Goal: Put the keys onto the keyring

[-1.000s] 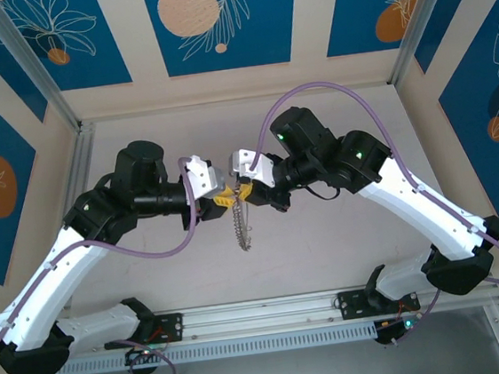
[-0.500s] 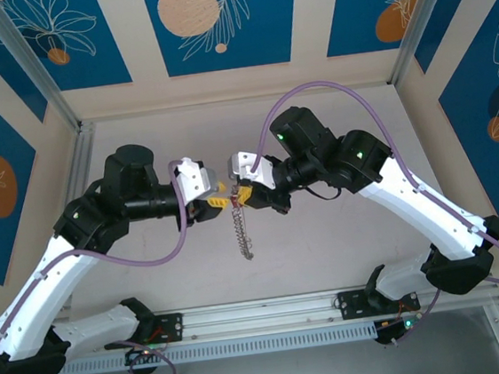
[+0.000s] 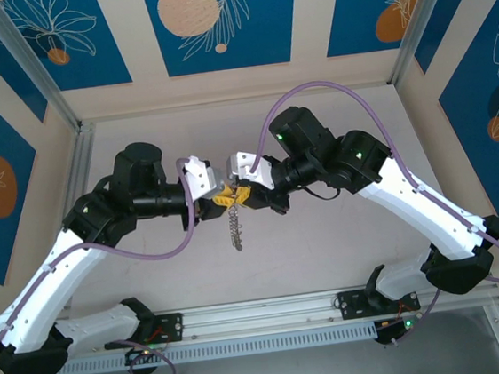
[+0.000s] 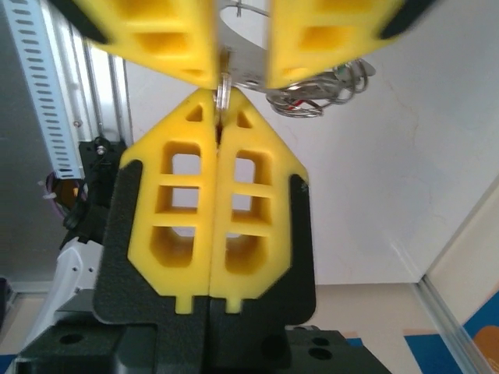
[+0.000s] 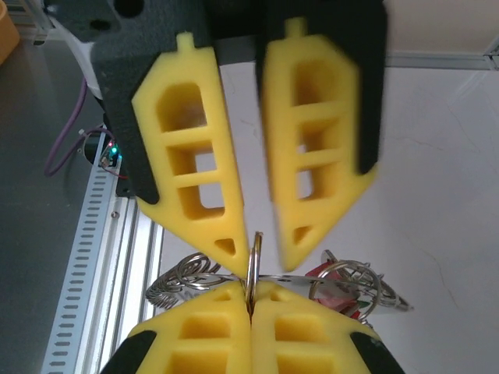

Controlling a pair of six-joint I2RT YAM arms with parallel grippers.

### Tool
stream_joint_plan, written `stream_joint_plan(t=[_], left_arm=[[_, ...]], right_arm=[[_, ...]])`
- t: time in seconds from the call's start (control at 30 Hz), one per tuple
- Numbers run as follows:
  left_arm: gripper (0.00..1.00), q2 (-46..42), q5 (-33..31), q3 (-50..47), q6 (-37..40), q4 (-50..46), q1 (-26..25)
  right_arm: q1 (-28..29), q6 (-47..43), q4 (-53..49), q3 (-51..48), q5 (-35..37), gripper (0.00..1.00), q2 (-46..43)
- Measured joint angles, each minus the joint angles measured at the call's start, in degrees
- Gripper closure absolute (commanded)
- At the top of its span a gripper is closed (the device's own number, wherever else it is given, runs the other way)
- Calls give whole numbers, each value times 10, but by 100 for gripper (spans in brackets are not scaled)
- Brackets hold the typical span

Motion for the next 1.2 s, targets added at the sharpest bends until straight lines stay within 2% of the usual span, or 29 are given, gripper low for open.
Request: stream_joint_plan(t=[0.17, 0.33, 0.47, 0.73, 0.87, 1.0, 1.13, 1.2], left_arm=[[100, -12, 10, -25, -15, 28, -1], [100, -42, 22, -73, -54, 86, 3], [100, -64, 58, -118, -101, 145, 18], [100, -85, 148, -154, -191, 272, 31], [100, -94, 184, -176, -239, 346, 34], [100, -94, 202, -192, -273, 398, 36], [100, -94, 211, -206, -304, 449, 37], [100, -94, 212, -212, -315, 470, 37]], right_arm=[[-1, -2, -4, 0, 2, 100, 0], [-1, 5, 11, -17, -3, 83, -8], [0, 21, 43, -57, -18, 81, -35], [-1, 50, 94, -94, -43, 81, -81], [-4, 59, 114, -97, -59, 92, -89], [-9, 69, 122, -100, -74, 98, -91], [-17, 73, 132, -100, -92, 96, -91], [-20, 75, 133, -100, -100, 89, -90]])
